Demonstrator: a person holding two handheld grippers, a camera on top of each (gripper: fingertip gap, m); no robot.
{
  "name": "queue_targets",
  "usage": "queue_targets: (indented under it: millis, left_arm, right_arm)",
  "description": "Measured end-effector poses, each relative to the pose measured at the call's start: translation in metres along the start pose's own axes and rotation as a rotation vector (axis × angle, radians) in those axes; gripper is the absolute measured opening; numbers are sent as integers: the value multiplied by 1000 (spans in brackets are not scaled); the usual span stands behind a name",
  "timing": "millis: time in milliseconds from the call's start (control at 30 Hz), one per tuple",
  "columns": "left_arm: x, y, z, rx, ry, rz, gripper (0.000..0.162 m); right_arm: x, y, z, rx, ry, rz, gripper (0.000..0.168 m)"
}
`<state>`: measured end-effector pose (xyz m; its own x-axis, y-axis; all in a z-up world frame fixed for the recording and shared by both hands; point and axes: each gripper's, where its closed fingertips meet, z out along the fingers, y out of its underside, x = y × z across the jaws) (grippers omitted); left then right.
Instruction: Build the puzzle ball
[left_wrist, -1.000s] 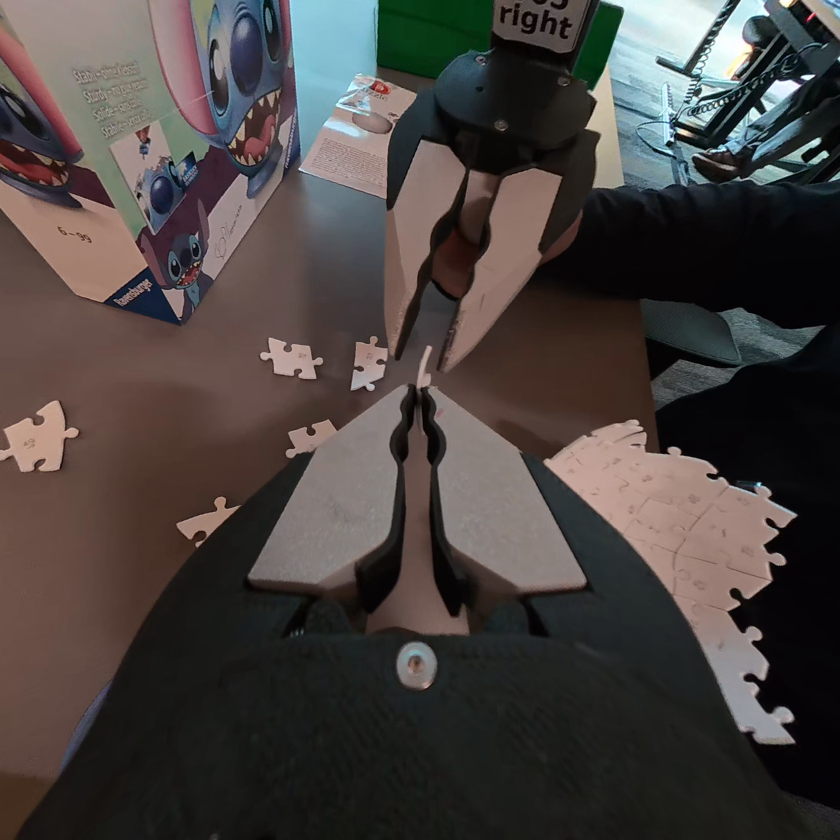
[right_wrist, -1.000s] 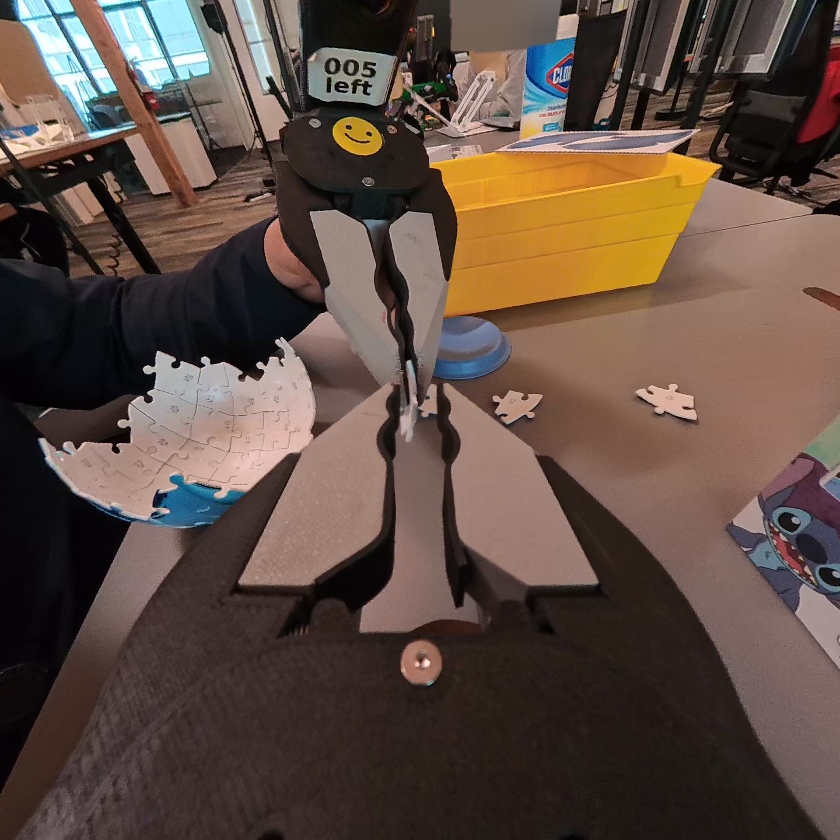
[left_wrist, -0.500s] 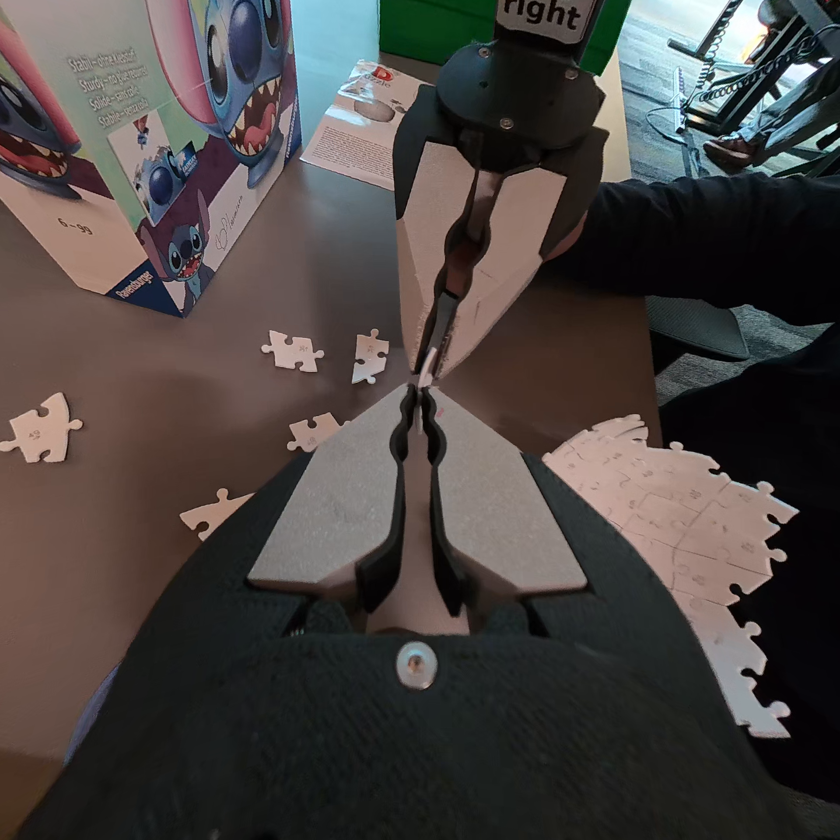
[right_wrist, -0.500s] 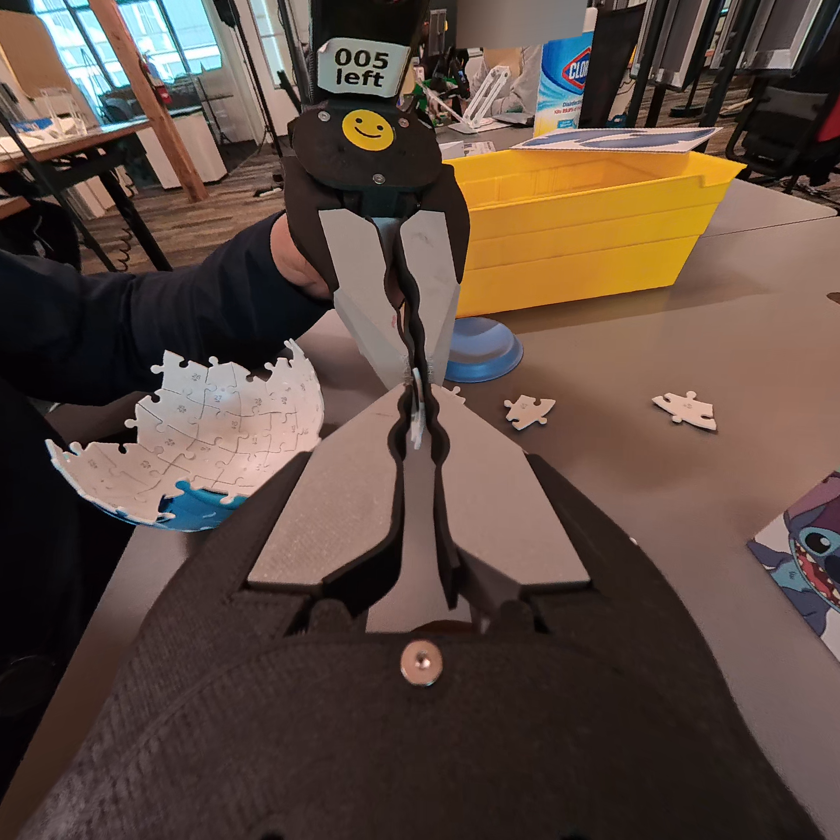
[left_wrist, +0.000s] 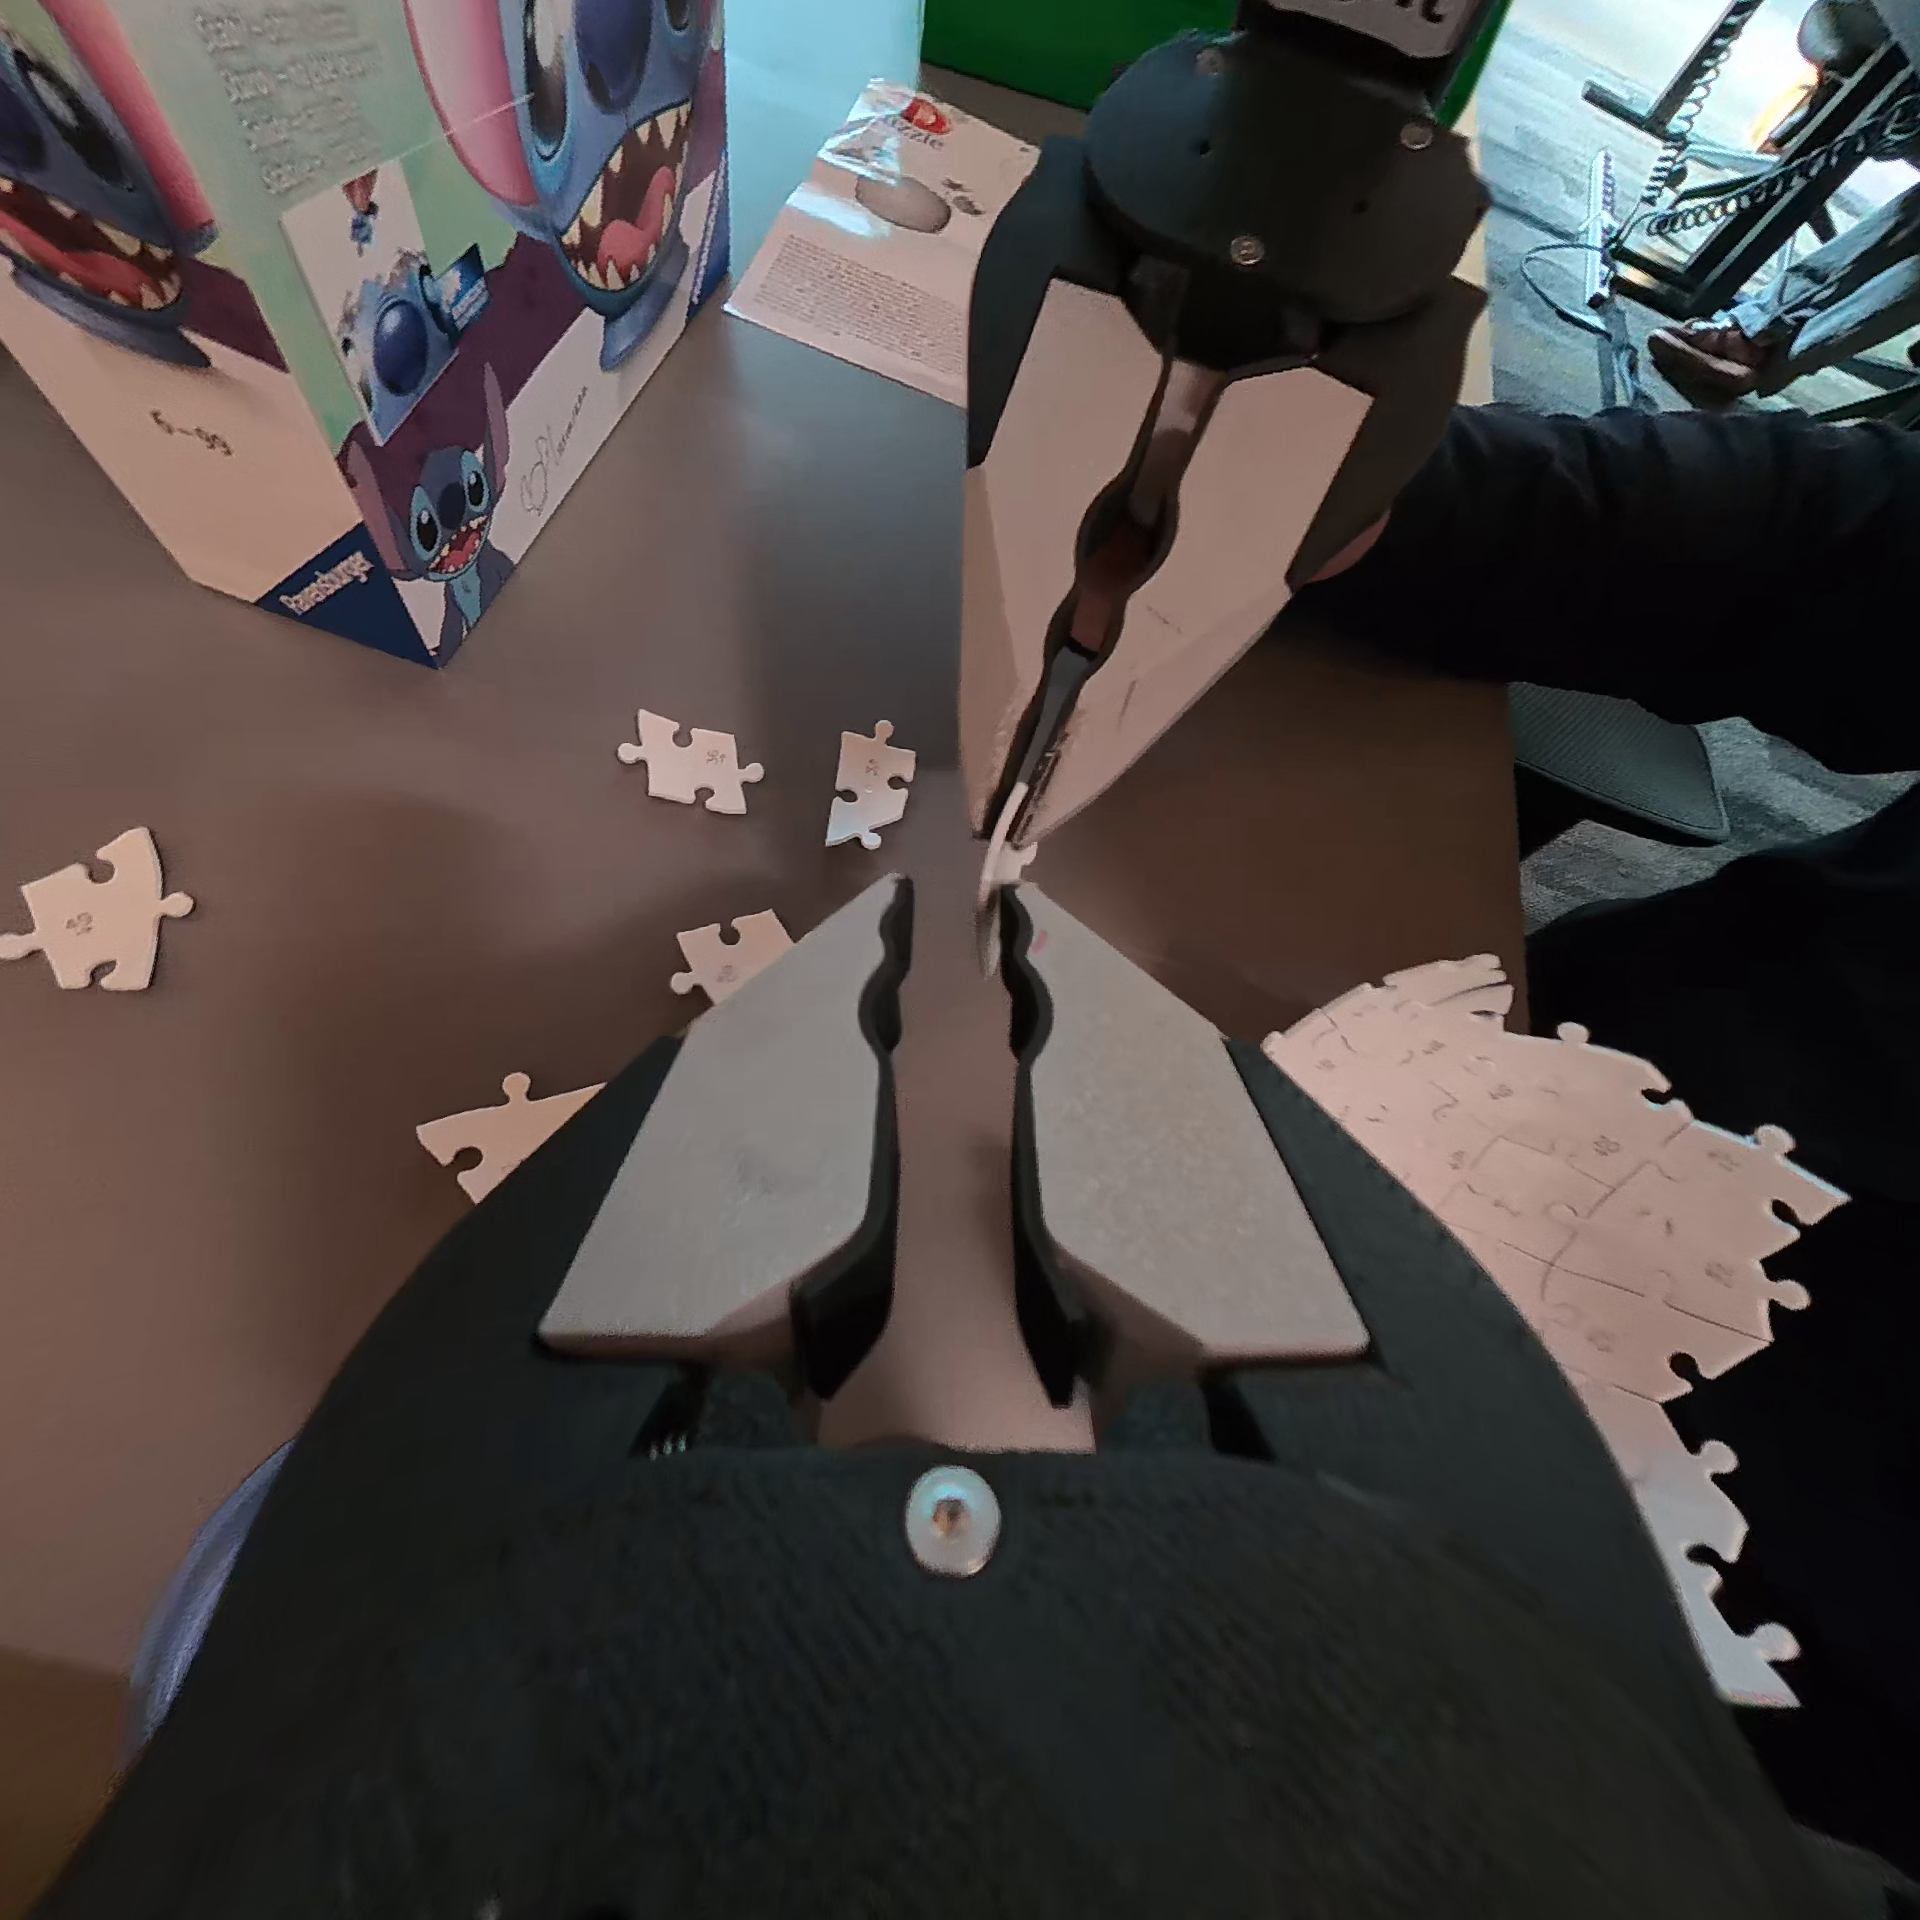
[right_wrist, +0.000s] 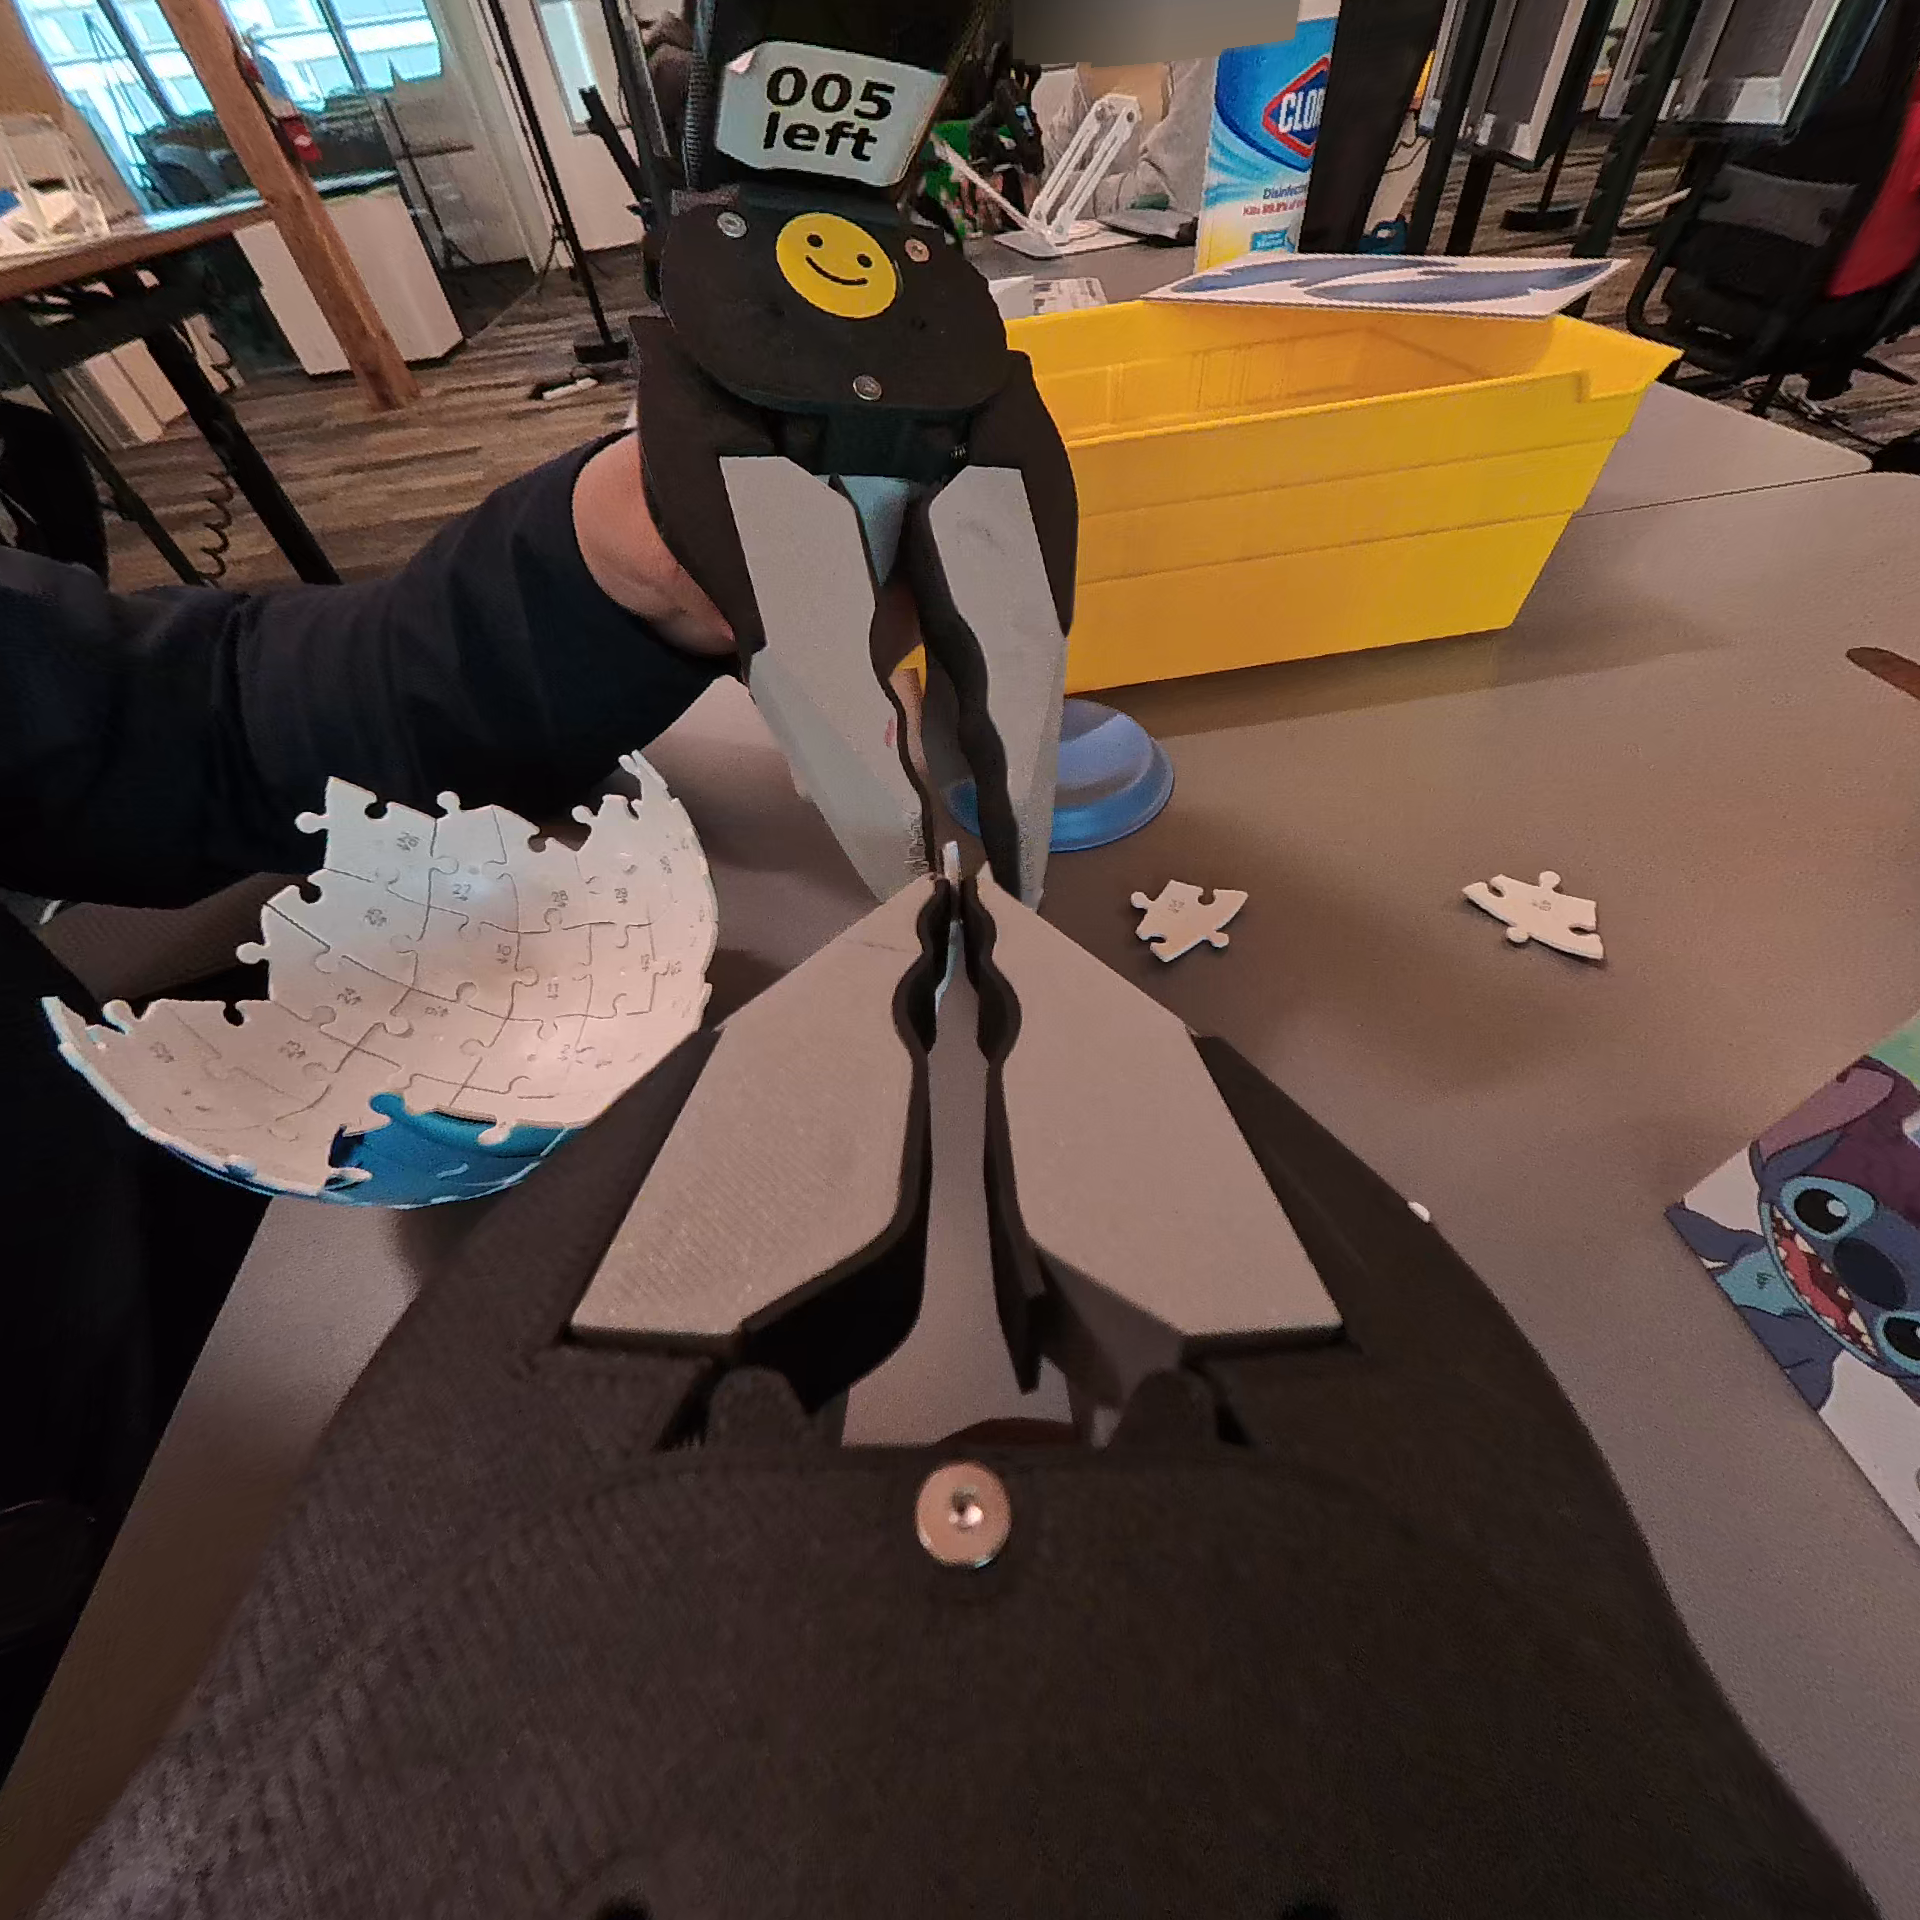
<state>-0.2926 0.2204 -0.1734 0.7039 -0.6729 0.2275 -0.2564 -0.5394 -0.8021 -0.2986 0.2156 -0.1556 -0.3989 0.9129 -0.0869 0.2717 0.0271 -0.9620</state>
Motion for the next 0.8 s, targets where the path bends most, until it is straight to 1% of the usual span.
queue_targets:
  millis: [100,233,333,500,600,800]
  left_arm:
    - [-3,1,-2,3,11,-52,23]
    - [-8,-4,-9,51,19,-106,28]
    - [-21,-12,-16,114,-35,-135,29]
    - [-38,-16,-26,169,-107,-187,37]
    - [-40,-16,-28,181,-110,-209,38]
    - [-40,-13,-22,155,-112,-219,38]
  right_arm:
    - [1,1,-1,-6,2,12,0]
    - [2,4,0,-20,-2,33,0]
    - [1,10,3,-38,-9,47,0]
    - [-6,17,9,-75,-46,46,0]
    - [-12,18,11,-88,-71,44,0]
    - [-24,19,14,-108,-124,34,0]
